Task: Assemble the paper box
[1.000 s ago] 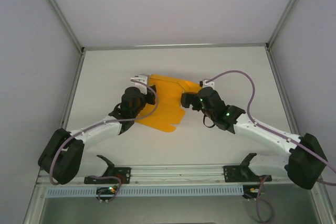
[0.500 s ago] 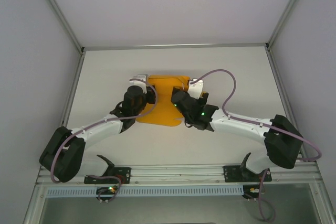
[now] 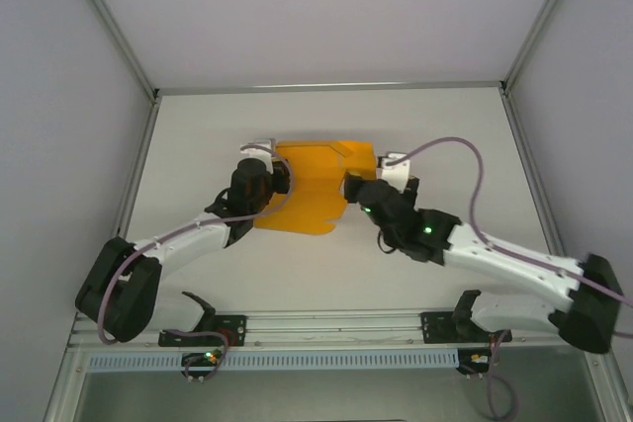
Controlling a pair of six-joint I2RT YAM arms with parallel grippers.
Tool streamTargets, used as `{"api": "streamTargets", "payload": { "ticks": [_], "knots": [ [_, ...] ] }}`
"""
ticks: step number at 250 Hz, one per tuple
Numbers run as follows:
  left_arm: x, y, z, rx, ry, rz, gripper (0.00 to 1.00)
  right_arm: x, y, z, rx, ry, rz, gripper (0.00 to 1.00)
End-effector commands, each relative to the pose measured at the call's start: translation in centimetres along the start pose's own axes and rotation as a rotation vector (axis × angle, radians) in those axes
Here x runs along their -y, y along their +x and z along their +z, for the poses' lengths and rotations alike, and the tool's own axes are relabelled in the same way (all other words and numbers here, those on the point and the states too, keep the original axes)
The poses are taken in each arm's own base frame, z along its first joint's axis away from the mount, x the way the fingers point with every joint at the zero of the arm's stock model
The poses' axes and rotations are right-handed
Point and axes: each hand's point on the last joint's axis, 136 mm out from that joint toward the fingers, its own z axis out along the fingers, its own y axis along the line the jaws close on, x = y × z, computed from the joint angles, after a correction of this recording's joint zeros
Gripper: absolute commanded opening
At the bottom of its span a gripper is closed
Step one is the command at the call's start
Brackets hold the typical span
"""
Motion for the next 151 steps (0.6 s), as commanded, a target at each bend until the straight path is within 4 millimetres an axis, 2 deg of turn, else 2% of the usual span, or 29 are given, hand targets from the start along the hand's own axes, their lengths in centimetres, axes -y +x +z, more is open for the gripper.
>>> {"api": "streamTargets", "payload": {
  "ticks": [1, 27, 67, 86, 129, 151],
  "knots": [
    [1.0, -0.8, 0.3, -0.001, 0.042, -0.004, 0.0, 1.1, 0.8, -1.4, -0.071, -0.11, -0.052, 1.0],
    [1.4, -0.7, 0.3, -0.007, 0.066, -0.004, 0.0, 2.8, -0.1, -2.2, -0.064, -0.177, -0.002, 1.0],
    [2.7, -0.7, 0.2, -0.015, 0.142, 0.019, 0.0, 2.0, -1.6, -3.2, -0.072, -0.429, -0.012, 0.99],
    [2.9, -0.7, 0.3, -0.022, 0.154, 0.018, 0.0, 2.1, -1.5, -2.5, -0.13, -0.448, 0.007, 0.96],
    [3.1, -0.7, 0.4, -0.032, 0.159, 0.02, 0.0, 0.0, -0.5, -0.2, -0.26, -0.489, -0.041, 0.86],
    [3.3, -0.8, 0.3, -0.033, 0.162, 0.021, 0.0, -0.4, -0.5, 1.5, -0.312, -0.455, -0.045, 0.73]
  ]
}}
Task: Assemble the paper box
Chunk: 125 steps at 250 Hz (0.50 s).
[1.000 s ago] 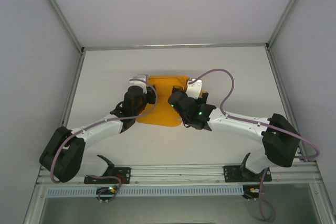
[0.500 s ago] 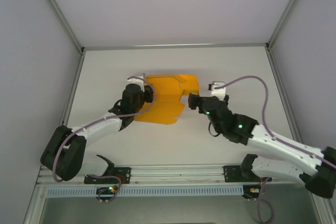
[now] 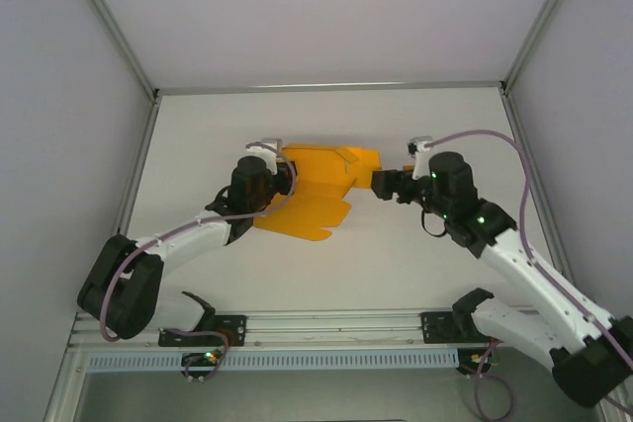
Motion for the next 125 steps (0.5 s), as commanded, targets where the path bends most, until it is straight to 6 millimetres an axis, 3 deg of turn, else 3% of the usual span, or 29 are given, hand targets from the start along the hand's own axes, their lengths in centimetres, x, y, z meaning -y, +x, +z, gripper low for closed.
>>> {"api": "streamTargets", "payload": {
  "ticks": [1, 32, 61, 89, 125],
  "knots": [
    [1.0, -1.5, 0.2, 0.023, 0.036, 0.016, 0.0, -1.4, 0.3, 1.5, -0.097, -0.059, -0.025, 0.73],
    [1.0, -1.5, 0.1, 0.023, 0.033, 0.015, 0.0, -0.5, -0.6, 3.4, -0.109, 0.007, -0.001, 0.44],
    [0.9, -1.4, 0.1, 0.02, 0.022, 0.016, 0.0, -1.3, -0.7, 4.6, -0.124, -0.002, -0.011, 0.23],
    [0.8, -1.5, 0.1, 0.016, 0.008, 0.017, 0.0, -1.0, -0.1, 5.3, -0.159, 0.087, -0.044, 0.09],
    [0.6, -1.4, 0.1, 0.014, -0.009, 0.016, 0.0, 0.6, 0.4, 4.8, -0.217, 0.342, -0.141, 0.03]
  ]
}}
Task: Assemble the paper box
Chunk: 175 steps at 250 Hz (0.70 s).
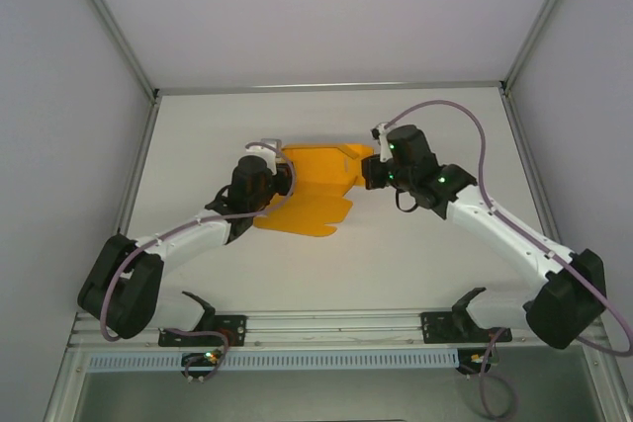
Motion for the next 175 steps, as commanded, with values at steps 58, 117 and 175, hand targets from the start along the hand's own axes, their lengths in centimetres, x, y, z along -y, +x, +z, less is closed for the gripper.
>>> {"api": "streamTargets", "payload": {
  "ticks": [58, 117, 175],
  "knots": [
    [1.5, -2.1, 0.1, 0.04, 0.021, 0.014, 0.0, 2.6, 0.2, -0.7, -0.084, 0.499, -0.101, 0.0],
    [0.6, -1.6, 0.4, 0.029, -0.024, 0.009, 0.0, -0.7, 0.0, 0.1, -0.083, 0.524, -0.226, 0.08],
    [-0.4, -0.8, 1.3, 0.0, -0.018, -0.026, 0.0, -6.1, 0.5, -0.6, -0.033, 0.169, -0.163, 0.33]
  ]
}}
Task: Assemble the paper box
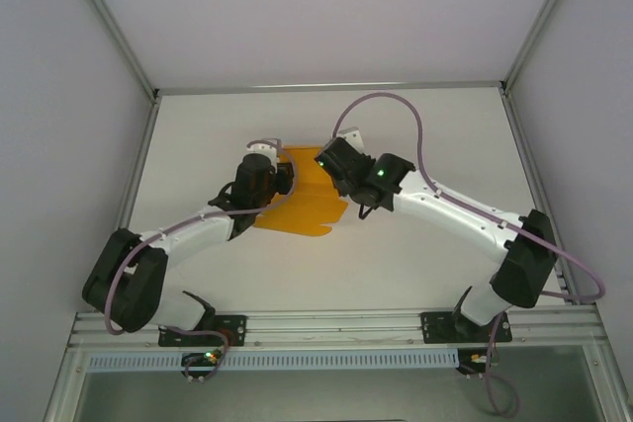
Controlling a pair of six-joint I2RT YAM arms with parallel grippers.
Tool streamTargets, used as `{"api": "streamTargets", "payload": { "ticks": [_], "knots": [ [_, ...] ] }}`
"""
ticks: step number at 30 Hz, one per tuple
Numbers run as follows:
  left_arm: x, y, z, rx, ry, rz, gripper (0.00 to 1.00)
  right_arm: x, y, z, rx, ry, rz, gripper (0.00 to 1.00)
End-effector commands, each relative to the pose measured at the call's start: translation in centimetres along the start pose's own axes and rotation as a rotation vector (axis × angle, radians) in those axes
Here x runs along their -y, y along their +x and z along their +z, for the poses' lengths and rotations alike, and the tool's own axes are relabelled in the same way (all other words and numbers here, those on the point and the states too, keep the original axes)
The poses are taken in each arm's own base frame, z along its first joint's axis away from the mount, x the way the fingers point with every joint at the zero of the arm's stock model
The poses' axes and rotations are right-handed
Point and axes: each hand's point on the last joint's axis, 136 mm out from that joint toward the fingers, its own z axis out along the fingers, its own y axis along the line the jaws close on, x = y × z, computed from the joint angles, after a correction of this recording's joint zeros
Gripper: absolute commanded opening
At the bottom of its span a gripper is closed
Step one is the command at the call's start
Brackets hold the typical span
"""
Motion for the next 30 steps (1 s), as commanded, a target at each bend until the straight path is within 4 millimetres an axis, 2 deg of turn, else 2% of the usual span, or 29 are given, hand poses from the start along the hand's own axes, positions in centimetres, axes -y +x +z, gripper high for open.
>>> {"api": "streamTargets", "payload": {
  "ticks": [1, 2, 3, 4, 7, 9, 11, 14, 17, 20, 23, 26, 30],
  "knots": [
    [1.0, -1.4, 0.3, 0.03, 0.059, -0.026, 0.0, -2.0, -1.1, -2.5, 0.068, -0.192, 0.048, 0.34],
    [0.9, -1.4, 0.2, 0.034, 0.063, -0.033, 0.0, -1.8, -1.2, -3.0, 0.087, -0.204, 0.063, 0.37],
    [0.8, -1.4, 0.2, 0.036, 0.072, -0.039, 0.0, -0.8, -1.5, -4.5, 0.129, -0.216, 0.085, 0.38],
    [0.7, -1.5, 0.1, 0.042, 0.08, -0.042, 0.0, -0.4, -1.2, -4.5, 0.133, -0.212, 0.084, 0.39],
    [0.5, -1.5, 0.0, 0.041, 0.106, -0.047, 0.0, 2.2, -1.0, -6.5, 0.189, -0.2, 0.116, 0.52],
    [0.8, -1.6, -0.2, 0.045, 0.13, -0.043, 0.0, 4.8, -0.7, -7.6, 0.222, -0.175, 0.168, 0.6],
    [0.9, -1.7, -0.4, 0.053, 0.139, -0.034, 0.0, 7.7, -0.3, -8.7, 0.258, -0.159, 0.242, 0.62],
    [1.1, -2.0, -0.8, 0.059, 0.152, -0.022, 0.0, 12.1, 0.1, -9.8, 0.325, -0.131, 0.359, 0.71],
    [1.5, -2.1, -1.0, 0.063, 0.17, -0.02, 0.0, 15.1, 0.8, -9.2, 0.329, -0.132, 0.471, 0.71],
    [1.9, -2.3, -1.1, 0.065, 0.195, -0.021, 0.0, 14.7, 1.5, -6.4, 0.249, -0.206, 0.505, 0.72],
    [2.2, -2.3, -1.1, 0.061, 0.203, -0.021, 0.0, 11.9, 1.1, -3.6, 0.177, -0.329, 0.474, 0.72],
    [2.1, -2.2, -1.2, 0.06, 0.201, -0.018, 0.0, 9.0, -0.1, -2.1, 0.14, -0.473, 0.456, 0.71],
    [2.1, -2.4, -1.2, 0.065, 0.197, -0.019, 0.0, 5.9, -1.2, -1.5, 0.111, -0.615, 0.422, 0.7]
  ]
}}
